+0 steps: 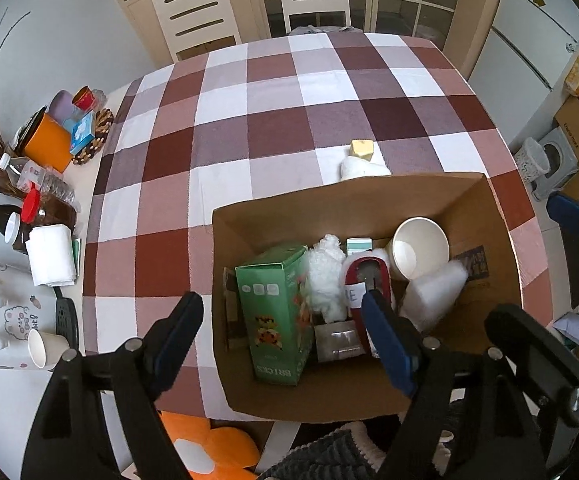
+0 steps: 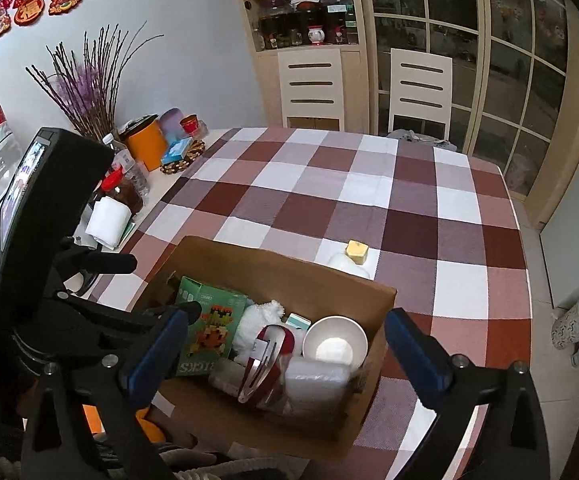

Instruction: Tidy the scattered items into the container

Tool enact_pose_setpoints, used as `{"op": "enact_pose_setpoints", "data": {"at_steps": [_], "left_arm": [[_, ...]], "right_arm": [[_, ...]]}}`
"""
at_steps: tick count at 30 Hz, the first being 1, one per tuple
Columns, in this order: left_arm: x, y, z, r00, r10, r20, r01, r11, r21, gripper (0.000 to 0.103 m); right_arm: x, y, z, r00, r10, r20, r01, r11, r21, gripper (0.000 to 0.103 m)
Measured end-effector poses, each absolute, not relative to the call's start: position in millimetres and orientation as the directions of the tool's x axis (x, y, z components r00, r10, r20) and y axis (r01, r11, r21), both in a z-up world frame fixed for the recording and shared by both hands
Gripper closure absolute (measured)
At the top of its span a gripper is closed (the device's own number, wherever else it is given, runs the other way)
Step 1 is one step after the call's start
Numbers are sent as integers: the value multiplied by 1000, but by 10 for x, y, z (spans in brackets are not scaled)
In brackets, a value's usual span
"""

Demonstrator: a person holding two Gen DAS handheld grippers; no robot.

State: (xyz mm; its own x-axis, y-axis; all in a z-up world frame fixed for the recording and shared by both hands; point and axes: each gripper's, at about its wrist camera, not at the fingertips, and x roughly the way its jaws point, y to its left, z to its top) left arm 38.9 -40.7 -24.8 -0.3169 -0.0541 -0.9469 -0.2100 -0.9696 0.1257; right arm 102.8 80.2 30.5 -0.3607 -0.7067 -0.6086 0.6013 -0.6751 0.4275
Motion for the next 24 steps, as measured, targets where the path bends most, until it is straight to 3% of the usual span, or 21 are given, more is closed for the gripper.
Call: {"op": "enact_pose_setpoints", "data": {"at_steps": [24], "left_arm": [[511, -369, -273, -284, -31, -958, -195, -977, 89, 20]], "right_arm": [[1112, 954, 265, -378, -682, -626, 557, -707, 435, 0]]}}
